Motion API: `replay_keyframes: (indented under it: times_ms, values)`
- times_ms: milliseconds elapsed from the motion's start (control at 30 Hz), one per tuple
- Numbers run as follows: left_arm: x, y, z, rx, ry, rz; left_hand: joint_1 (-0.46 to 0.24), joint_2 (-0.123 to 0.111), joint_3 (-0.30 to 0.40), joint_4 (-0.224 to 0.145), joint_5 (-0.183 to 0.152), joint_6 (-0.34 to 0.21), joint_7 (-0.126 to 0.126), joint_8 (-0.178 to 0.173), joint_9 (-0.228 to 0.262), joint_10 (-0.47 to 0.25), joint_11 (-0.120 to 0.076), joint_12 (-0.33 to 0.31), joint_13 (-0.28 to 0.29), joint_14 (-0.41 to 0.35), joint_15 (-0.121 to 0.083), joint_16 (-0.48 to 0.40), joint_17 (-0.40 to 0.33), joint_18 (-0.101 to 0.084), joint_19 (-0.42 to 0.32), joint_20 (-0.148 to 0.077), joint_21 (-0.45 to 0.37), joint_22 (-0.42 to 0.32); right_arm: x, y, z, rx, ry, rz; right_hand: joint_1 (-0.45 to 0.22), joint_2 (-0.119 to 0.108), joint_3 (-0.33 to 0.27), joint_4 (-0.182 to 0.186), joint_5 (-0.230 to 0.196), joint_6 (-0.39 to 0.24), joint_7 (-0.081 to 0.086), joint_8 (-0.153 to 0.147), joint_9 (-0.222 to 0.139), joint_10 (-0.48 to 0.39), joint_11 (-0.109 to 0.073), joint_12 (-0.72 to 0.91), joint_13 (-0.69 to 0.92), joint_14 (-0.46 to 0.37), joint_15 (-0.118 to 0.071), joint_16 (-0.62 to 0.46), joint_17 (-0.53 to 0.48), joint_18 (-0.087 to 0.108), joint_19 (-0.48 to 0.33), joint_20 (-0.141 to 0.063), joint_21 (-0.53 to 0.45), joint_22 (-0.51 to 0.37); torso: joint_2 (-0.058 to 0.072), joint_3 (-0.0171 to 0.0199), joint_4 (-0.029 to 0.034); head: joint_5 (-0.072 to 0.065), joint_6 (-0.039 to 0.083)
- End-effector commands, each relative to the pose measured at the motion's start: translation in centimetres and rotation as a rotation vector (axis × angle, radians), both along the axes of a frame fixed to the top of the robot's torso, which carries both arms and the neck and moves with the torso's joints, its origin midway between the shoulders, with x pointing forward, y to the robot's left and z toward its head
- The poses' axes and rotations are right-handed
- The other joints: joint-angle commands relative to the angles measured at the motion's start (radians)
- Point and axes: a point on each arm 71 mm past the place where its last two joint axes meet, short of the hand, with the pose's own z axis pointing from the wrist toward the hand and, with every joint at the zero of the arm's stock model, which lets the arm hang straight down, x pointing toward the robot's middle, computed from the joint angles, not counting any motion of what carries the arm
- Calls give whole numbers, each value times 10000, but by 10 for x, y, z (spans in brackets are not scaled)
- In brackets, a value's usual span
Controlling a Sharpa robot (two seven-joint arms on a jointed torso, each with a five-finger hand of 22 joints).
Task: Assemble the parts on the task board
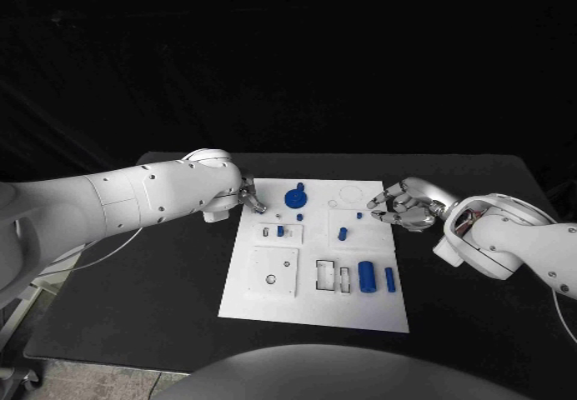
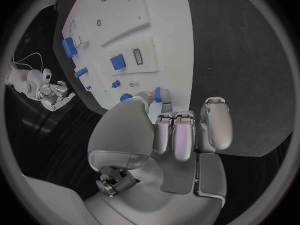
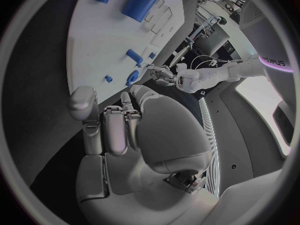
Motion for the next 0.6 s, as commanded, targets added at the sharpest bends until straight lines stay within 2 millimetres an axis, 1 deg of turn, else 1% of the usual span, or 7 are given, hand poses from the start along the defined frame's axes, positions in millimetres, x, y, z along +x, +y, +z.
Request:
replay_keyframes:
  times_ms: [33,133,200,233,400,600]
  values:
    - [-6,2,1,-229,-80,294,-110,-220,363,-9,-149,74,-8,-18,29,909,0,-73,2544,1052,-48,10,2606,20,7,-50,-40,1459,-1,-1,-1,-23,115,17,22,70,73,-11,60,71,-22,-15,-13,-56,-10,-32,1079,405,69,-54,814,198,-40,17,-60,746,-6,-6,1,-25,2]
    - [-16,4,4,-413,-184,430,-252,-329,608,-15,-313,113,-10,5,55,894,0,-85,2527,1046,-47,5,2597,22,11,-51,-55,1469,-1,-2,-1,-37,133,-9,28,70,85,-22,69,72,-22,-15,-14,-81,-10,-54,1056,402,70,-62,808,200,-45,18,-77,744,2,-12,3,-54,2]
    - [-22,6,5,-527,-184,443,-324,-370,727,-20,-410,127,-13,14,68,895,-2,-84,2528,1045,-49,5,2597,22,17,-51,-58,1476,-1,-3,-1,-47,154,-29,28,70,85,-22,69,72,-22,-15,-14,-81,-10,-54,1056,402,70,-62,808,200,-45,18,-77,744,-8,-7,4,-46,2]
    - [-26,6,6,-585,-177,434,-326,-371,730,-21,-412,128,-13,15,69,895,-2,-84,2528,1045,-50,5,2596,22,18,-51,-58,1477,-1,-3,-1,-46,172,-45,28,70,85,-22,69,72,-22,-15,-14,-81,-10,-54,1056,402,70,-62,808,200,-45,18,-77,744,-12,-3,7,-43,2]
    - [-40,8,12,-823,-145,319,-337,-434,860,-63,-456,123,-22,16,81,898,-8,-82,2531,1047,-54,6,2598,22,26,-54,-61,1484,-1,-4,-3,-3,286,-116,34,69,95,-31,76,73,-21,-16,-14,-112,-11,-81,1027,395,70,-81,792,203,-51,19,-93,741,-12,-6,6,19,2]
    - [-49,8,14,-862,41,66,-339,-486,915,-88,-467,118,-23,14,86,878,-9,-98,2510,1036,-57,-3,2583,27,14,-55,-81,1477,-1,-4,-4,7,368,-120,42,71,112,-44,86,75,-20,-16,-15,-127,-9,-95,1013,390,71,-95,781,208,-62,20,-125,735,-12,-13,-1,43,2]
